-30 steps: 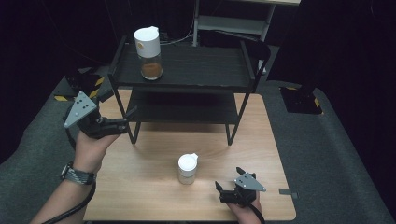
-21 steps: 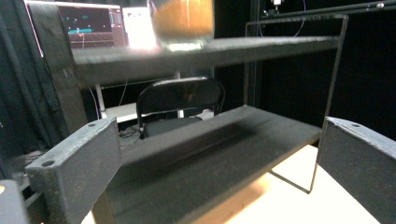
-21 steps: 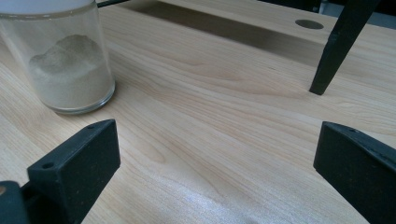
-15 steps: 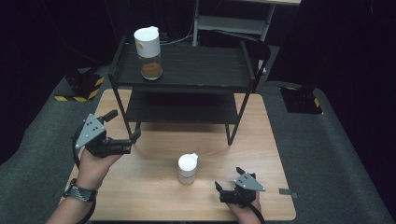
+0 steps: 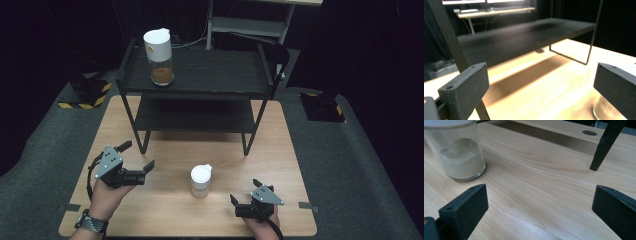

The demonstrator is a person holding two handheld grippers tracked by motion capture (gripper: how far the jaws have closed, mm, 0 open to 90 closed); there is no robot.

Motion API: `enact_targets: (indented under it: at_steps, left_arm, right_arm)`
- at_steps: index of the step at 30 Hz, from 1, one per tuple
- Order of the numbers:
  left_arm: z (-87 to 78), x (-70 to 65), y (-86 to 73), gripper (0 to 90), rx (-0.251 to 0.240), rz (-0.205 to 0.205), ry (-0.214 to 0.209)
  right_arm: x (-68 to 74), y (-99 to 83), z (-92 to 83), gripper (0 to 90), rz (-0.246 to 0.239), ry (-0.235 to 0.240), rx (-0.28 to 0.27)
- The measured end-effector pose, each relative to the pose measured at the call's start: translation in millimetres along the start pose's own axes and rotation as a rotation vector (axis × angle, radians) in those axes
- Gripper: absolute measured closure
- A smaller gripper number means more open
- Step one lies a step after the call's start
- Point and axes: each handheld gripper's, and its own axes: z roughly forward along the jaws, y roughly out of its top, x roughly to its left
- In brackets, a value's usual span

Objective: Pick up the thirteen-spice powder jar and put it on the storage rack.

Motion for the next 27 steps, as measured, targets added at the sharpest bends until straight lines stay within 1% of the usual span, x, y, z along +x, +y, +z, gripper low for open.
enact_targets:
  at_steps: [3,8,12,13,14,16,17,18,19,23,24,26,27]
  left_arm:
    - [-0.7,-0.6,-11.1,0.3,0.018,-0.017,0.003]
    - [-1.6,-4.3,-30.1,0.3,0.057,-0.017,0.018]
    - [-2.0,-5.7,-42.8,0.3,0.099,-0.041,0.008]
    - [-3.4,-6.3,-49.9,0.3,0.11,-0.045,-0.001]
    - [-3.4,-6.3,-49.9,0.3,0.11,-0.045,-0.001]
    - [-6.5,-7.4,-60.0,0.3,0.129,-0.064,-0.004]
    - [-6.5,-7.4,-60.0,0.3,0.129,-0.064,-0.004]
    - [-8.2,-7.5,-65.5,0.3,0.145,-0.067,-0.005]
    - [-8.2,-7.5,-65.5,0.3,0.145,-0.067,-0.005]
    - [-9.7,-8.2,-69.1,0.3,0.17,-0.042,0.0]
    - [-10.0,-8.3,-69.9,0.3,0.172,-0.042,0.002]
    - [-9.8,-7.3,-70.8,0.3,0.193,-0.047,-0.001]
    - [-9.8,-7.3,-71.8,0.3,0.199,-0.041,-0.001]
  right_arm:
    - [0.1,0.0,0.0,0.0,-0.001,0.0,0.0]
    - [0.4,0.3,0.1,0.0,-0.002,-0.001,0.001]
    - [0.8,0.4,0.1,0.0,-0.004,-0.002,0.002]
    - [1.0,0.3,0.1,0.0,-0.005,-0.003,0.001]
    - [1.0,0.3,0.1,0.0,-0.005,-0.003,0.001]
    - [1.2,0.2,0.0,0.0,-0.005,-0.004,0.001]
    - [1.2,0.2,0.0,0.0,-0.005,-0.004,0.001]
    - [1.5,0.2,0.1,0.0,-0.007,-0.005,0.001]
    - [1.5,0.2,0.1,0.0,-0.007,-0.005,0.001]
    - [1.5,-0.1,-0.1,0.0,-0.002,-0.006,0.0]
    - [1.3,0.0,-0.1,0.0,-0.002,-0.005,0.0]
    - [1.6,0.5,0.2,0.0,-0.002,-0.007,0.003]
    - [1.7,0.8,0.4,0.0,-0.003,-0.008,0.004]
